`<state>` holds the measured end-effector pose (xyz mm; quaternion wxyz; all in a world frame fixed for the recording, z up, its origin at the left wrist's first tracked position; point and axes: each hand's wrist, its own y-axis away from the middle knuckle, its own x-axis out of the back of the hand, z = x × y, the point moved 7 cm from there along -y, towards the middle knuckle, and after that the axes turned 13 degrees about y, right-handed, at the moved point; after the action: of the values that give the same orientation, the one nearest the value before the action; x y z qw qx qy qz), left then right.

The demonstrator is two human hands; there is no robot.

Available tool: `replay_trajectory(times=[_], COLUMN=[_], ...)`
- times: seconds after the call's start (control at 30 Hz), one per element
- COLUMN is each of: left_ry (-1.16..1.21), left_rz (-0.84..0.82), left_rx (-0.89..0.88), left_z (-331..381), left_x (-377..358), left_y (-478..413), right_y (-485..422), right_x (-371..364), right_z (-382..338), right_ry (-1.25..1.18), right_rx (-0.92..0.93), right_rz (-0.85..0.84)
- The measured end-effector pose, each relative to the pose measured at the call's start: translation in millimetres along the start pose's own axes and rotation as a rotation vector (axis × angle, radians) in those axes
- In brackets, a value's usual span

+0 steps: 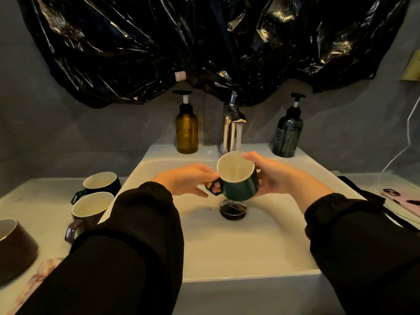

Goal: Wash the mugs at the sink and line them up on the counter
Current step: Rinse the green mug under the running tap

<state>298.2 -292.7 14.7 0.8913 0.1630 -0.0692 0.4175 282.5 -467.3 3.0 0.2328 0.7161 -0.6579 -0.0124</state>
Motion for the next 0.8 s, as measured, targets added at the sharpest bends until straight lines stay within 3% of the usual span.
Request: replay_trajectory(times=[0.17, 0.37, 0.53, 0.67, 0.8], left_ry=[-0.338, -0.439, -0.506, -0.843, -1.247], left_rz=[-0.088, 0.110, 0.276, 0.352, 0.414], left_rx=[-0.008, -0.193, -0.349, -0.596, -0.797], left_z=[0, 13, 22, 35, 42], left_x=[-24, -18, -9, -14, -27], left_y=[-5, -12, -8, 0, 10], right_y=[-3, -10, -8, -5, -5], right_x=[20, 21, 18, 9, 3], right_z=[-6, -9, -18, -20, -17], right_ry=[0.034, -0.143, -0.232, -0.281, -0.337], right_rx=[0.237, 0.284, 0.330, 0.338, 0.240], right_rz=[0.056, 0.112, 0.063, -0.047, -0.042])
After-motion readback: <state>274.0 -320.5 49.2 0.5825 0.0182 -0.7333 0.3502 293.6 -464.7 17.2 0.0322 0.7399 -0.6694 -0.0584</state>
